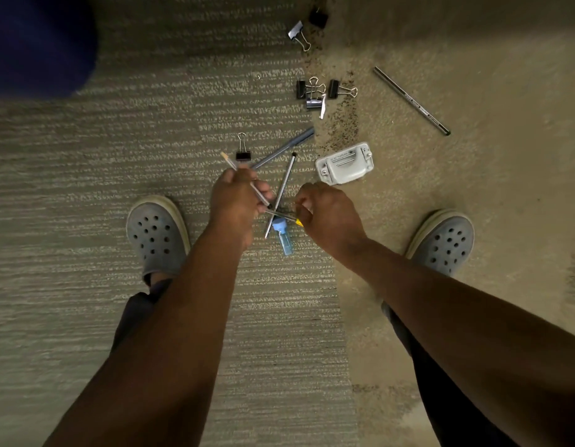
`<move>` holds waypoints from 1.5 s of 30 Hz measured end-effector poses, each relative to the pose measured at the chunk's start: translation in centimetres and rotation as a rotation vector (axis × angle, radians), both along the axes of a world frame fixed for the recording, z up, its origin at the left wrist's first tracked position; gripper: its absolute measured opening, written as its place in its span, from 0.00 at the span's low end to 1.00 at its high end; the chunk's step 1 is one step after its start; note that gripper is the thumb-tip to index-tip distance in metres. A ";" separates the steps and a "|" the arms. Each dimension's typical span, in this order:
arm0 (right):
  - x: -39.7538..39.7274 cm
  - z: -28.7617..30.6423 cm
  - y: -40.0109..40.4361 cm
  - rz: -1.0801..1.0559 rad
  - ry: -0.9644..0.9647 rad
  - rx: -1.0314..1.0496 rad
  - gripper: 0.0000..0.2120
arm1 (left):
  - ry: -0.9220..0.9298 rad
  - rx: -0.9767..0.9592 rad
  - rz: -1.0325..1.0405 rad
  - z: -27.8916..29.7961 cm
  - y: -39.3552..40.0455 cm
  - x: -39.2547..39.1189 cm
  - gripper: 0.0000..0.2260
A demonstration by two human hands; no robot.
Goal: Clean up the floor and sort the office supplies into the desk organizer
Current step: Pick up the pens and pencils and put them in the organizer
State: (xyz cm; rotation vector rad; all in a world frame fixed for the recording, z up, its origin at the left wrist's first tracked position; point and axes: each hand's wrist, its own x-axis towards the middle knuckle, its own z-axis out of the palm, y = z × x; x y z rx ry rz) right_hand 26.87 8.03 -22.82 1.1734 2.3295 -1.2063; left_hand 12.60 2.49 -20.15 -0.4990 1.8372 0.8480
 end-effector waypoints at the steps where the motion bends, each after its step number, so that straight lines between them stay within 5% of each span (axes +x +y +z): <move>1: -0.4 -0.5 0.0 0.161 -0.008 0.085 0.08 | 0.002 0.003 0.035 -0.3 -0.6 -0.7 0.08; 6: -3.2 -2.6 1.1 0.591 -0.098 0.250 0.19 | 0.015 0.040 0.026 -1.5 -3.0 -2.7 0.09; 15: -4.2 -2.9 2.7 0.752 -0.138 0.469 0.13 | 0.039 0.028 0.079 -2.2 -5.2 -3.4 0.10; 19: -3.4 -3.2 2.1 0.449 -0.053 0.357 0.09 | 0.086 -0.036 -0.006 -2.5 -5.8 -3.0 0.08; 23: -3.4 -1.0 0.7 -0.130 -0.003 -0.191 0.02 | -0.080 0.042 0.068 -1.6 -4.9 -2.4 0.11; 26: -3.4 0.5 -0.7 -0.236 -0.022 -0.410 0.02 | -0.194 0.169 0.105 -1.0 -3.7 -2.2 0.16; 30: -3.4 1.2 -1.6 -0.300 0.035 -0.448 0.04 | -0.162 0.214 0.039 -0.6 -2.1 -2.3 0.11; 35: -2.7 0.3 3.5 -0.393 0.097 -0.073 0.06 | -0.081 0.171 0.002 -0.7 -1.1 -3.0 0.10; 39: 0.3 -3.1 11.9 -0.465 -0.155 0.335 0.10 | -0.062 0.140 -0.026 -0.5 -0.9 -3.4 0.09; 45: 4.2 -4.9 17.2 -0.205 -0.423 0.407 0.15 | -0.095 0.160 -0.014 -0.5 -0.6 -3.0 0.10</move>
